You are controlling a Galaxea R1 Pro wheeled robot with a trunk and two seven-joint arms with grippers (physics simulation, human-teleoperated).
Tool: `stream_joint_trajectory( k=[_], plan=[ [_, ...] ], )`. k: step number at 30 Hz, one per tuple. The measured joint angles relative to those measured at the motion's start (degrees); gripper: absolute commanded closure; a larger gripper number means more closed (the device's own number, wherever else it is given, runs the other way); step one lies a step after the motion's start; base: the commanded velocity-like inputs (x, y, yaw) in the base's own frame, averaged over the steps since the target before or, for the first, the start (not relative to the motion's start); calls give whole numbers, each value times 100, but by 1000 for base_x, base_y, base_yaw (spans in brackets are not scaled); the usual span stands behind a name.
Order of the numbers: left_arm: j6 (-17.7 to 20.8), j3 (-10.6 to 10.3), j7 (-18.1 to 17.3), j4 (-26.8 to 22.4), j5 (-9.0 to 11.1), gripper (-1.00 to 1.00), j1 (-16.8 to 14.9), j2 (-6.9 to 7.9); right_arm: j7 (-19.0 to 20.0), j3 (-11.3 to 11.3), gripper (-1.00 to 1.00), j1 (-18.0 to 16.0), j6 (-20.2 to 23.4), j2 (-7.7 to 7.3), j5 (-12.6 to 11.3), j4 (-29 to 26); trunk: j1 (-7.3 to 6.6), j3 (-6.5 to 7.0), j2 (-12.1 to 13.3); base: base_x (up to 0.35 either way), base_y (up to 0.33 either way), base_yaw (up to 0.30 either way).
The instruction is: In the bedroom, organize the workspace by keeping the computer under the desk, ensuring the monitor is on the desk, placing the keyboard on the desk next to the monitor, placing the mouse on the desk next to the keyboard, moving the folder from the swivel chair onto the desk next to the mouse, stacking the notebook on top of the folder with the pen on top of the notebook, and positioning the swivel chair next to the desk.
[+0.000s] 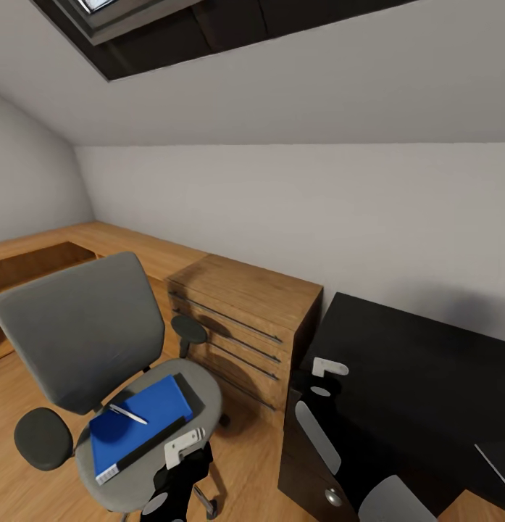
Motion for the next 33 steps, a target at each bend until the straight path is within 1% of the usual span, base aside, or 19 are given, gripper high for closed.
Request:
stream_joint_trajectory(
  k=[4,17,23,33],
  plan=[
    [0,0,0,0,0,-100,-2,1,-1,-49,-100,-11,-3,-1,-4,117,0,0,0,0,0,0],
    [0,0,0,0,0,-100,-1,1,0,-62,-100,-20,-4,-4,-10,182,0,0,0,1,0,0],
    [0,0,5,0,2,-100,0,1,0,-62,-100,-20,-4,-3,-10,203,-1,0,0,149,0,0],
    [0,0,1,9,9,-100,-1,1,0,-62,-100,-20,-4,-4,-10,205,0,0,0,20,0,0]
  ],
)
